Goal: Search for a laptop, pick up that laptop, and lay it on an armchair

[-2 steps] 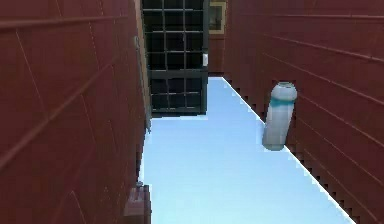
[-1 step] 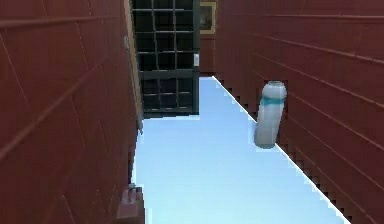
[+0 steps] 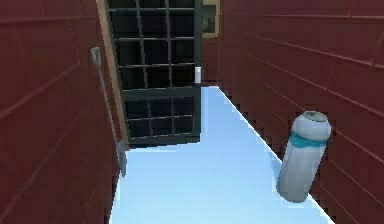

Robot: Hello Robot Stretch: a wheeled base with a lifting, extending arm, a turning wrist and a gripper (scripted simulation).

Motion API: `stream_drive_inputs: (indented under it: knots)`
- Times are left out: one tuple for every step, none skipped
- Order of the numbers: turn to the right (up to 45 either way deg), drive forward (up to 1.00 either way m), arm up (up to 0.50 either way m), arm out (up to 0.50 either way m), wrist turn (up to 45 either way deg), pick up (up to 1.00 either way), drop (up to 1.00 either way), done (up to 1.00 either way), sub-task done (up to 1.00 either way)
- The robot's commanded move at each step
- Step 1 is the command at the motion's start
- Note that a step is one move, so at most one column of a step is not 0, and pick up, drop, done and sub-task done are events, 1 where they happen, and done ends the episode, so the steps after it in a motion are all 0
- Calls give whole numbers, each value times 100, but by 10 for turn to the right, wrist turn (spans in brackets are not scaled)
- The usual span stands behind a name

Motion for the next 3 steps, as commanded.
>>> stream_drive_inputs:
  knots:
    - [180, 0, 0, 0, 0, 0, 0, 0, 0]
    - [0, 10, 0, 0, 0, 0, 0, 0, 0]
    - [-60, 0, 0, 0, 0, 0, 0, 0, 0]
